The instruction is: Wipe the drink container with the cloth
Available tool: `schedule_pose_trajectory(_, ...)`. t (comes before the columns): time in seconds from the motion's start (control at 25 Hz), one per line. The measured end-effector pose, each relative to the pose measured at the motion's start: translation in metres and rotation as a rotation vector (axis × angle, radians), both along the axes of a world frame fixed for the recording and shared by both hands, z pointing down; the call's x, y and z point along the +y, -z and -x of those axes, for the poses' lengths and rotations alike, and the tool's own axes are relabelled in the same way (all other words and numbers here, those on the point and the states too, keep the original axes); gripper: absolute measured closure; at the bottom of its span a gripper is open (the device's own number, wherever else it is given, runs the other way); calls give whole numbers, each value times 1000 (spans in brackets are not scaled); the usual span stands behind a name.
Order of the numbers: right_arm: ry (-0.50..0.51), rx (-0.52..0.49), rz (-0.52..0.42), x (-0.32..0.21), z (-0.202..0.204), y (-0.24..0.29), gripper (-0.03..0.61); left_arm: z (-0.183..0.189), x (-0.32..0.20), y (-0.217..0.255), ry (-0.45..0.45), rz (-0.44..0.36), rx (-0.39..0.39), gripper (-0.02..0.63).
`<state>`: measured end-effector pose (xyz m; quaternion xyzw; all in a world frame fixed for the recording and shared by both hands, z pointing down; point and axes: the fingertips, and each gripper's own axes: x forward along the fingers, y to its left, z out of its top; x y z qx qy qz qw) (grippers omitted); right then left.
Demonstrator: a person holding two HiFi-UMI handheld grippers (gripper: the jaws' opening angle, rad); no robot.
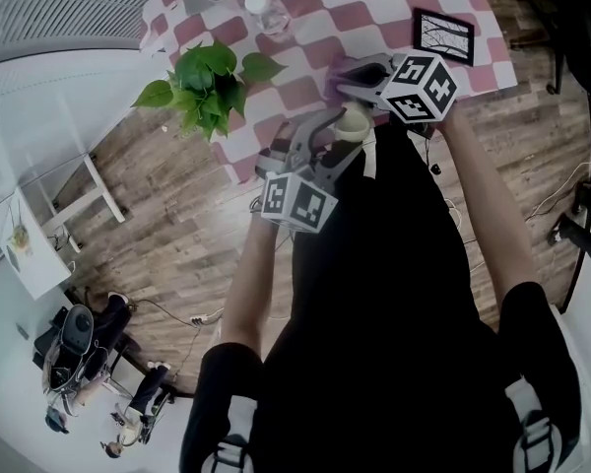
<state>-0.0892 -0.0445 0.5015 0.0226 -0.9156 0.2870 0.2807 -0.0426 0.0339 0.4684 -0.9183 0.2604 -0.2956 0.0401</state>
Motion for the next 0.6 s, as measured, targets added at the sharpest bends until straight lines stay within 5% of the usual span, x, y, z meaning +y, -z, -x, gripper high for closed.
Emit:
schedule_pose_trajectory(0.36, -100, -211, 77, -4, -9, 58, 512, -3, -12, 3, 5, 34, 46, 342)
schedule_pose_trajectory(0.6, -201, -322, 35, -16, -18, 91, 512, -2, -22, 3, 40, 79, 86, 342)
